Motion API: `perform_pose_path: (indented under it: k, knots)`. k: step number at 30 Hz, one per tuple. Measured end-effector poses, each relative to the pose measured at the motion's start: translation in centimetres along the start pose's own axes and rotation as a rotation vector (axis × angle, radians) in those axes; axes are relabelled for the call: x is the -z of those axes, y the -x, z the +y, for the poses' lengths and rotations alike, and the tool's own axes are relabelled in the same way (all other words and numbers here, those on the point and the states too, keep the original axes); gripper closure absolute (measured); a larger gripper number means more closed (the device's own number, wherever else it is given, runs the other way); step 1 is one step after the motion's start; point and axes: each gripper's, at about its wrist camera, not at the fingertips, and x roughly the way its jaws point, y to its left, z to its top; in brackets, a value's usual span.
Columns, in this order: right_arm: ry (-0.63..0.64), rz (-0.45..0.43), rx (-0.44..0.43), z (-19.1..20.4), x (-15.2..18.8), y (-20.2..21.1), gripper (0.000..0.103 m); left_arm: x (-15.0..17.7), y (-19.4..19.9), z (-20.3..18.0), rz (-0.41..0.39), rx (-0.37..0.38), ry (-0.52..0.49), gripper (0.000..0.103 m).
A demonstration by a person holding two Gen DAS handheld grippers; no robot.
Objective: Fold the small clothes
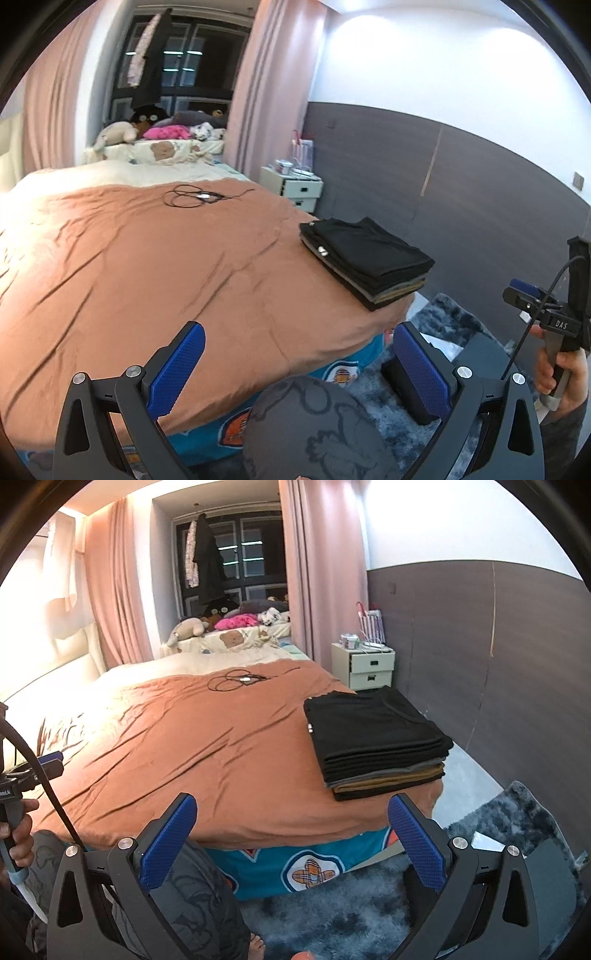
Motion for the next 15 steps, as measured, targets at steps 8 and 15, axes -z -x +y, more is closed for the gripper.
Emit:
perform_pose_path:
  k: [8,15]
  knots:
    - [0.012,-0.022,-0.024,1.4,2.4,0.7,0.000,1.8,4.8,1.1,-0.071,-0.085,-0.004,0.001]
    - [0.027,-0.031,-0.051,3.0,4.4,0.7,0.000,3.8,7.6,1.0,-0.108,-0.123,-0.006,0.001]
